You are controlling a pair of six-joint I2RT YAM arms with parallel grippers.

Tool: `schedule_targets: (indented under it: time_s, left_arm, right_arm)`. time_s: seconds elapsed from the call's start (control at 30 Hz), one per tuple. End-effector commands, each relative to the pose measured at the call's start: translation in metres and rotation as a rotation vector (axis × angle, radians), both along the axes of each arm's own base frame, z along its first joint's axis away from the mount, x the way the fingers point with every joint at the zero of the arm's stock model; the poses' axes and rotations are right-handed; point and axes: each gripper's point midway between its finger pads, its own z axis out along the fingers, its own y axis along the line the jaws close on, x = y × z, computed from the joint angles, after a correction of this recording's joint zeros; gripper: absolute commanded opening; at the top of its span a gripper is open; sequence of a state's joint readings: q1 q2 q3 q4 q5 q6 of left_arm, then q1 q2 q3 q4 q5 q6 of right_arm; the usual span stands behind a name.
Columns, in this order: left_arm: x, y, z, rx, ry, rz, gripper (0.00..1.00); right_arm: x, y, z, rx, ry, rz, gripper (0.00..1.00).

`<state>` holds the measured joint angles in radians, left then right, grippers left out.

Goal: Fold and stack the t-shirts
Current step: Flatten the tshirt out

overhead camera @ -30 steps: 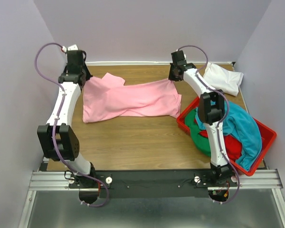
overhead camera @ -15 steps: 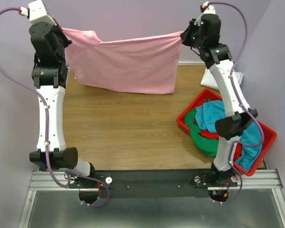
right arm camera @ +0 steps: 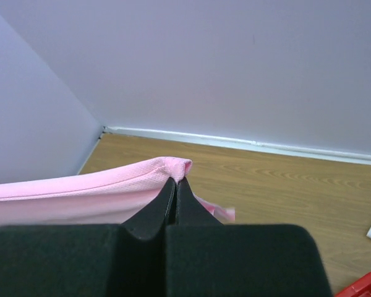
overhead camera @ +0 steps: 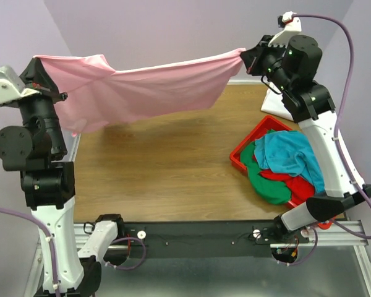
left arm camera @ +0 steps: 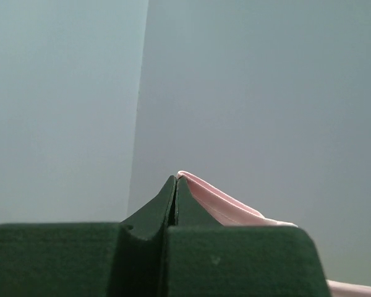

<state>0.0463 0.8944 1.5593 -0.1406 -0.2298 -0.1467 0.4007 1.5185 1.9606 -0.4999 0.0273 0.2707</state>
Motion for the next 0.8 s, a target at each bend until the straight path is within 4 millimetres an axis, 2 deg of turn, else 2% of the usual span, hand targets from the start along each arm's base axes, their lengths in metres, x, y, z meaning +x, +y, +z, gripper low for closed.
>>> schedule_targets:
  time_s: [0.0,0.07,0.13,0.17,0.23,0.27,0.37,0.4,0.47,0.5,0.6,0.63,0.77]
  left_arm:
    - [0.004,0.004,0.004,0.032,-0.018,0.027,0.00]
    - [0.011,0.001,0.001,0.041,0.004,0.011,0.00]
    - [0.029,-0.004,-0.005,0.053,0.043,-0.019,0.00]
    - [0.046,-0.006,-0.013,0.057,0.077,-0.033,0.00]
    - [0.063,-0.010,-0.020,0.071,0.114,-0.063,0.00]
    - [0.084,-0.011,-0.032,0.072,0.157,-0.073,0.00]
    - [0.113,-0.015,-0.047,0.085,0.224,-0.106,0.00]
    - [0.131,-0.019,-0.057,0.092,0.264,-0.135,0.00]
    - [0.148,-0.023,-0.063,0.094,0.297,-0.161,0.00]
    - [0.160,-0.024,-0.065,0.095,0.324,-0.174,0.00]
    - [0.176,-0.023,-0.068,0.094,0.359,-0.173,0.00]
    - [0.172,-0.022,-0.055,0.101,0.342,-0.164,0.00]
    - [0.162,-0.020,-0.033,0.128,0.300,-0.142,0.00]
  right_arm:
    - [-0.017,-0.004,0.034,0.045,-0.099,0.005,0.01]
    - [-0.016,-0.004,0.037,0.056,-0.104,-0.001,0.01]
    - [-0.010,-0.005,0.033,0.059,-0.097,-0.019,0.01]
    - [-0.002,-0.002,0.025,0.058,-0.076,-0.025,0.01]
    - [0.007,-0.001,0.014,0.056,-0.051,-0.041,0.01]
    - [0.018,0.004,0.001,0.047,-0.023,-0.043,0.01]
    - [0.034,0.009,-0.019,0.032,0.015,-0.053,0.01]
    - [0.045,0.012,-0.032,0.020,0.040,-0.062,0.01]
    - [0.053,0.015,-0.039,0.006,0.048,-0.066,0.01]
    - [0.063,0.017,-0.049,-0.015,0.062,-0.074,0.01]
    - [0.068,0.018,-0.038,-0.025,0.032,-0.075,0.01]
    - [0.070,0.018,-0.031,-0.021,0.014,-0.075,0.01]
    - [0.064,0.016,-0.007,-0.004,-0.033,-0.072,0.01]
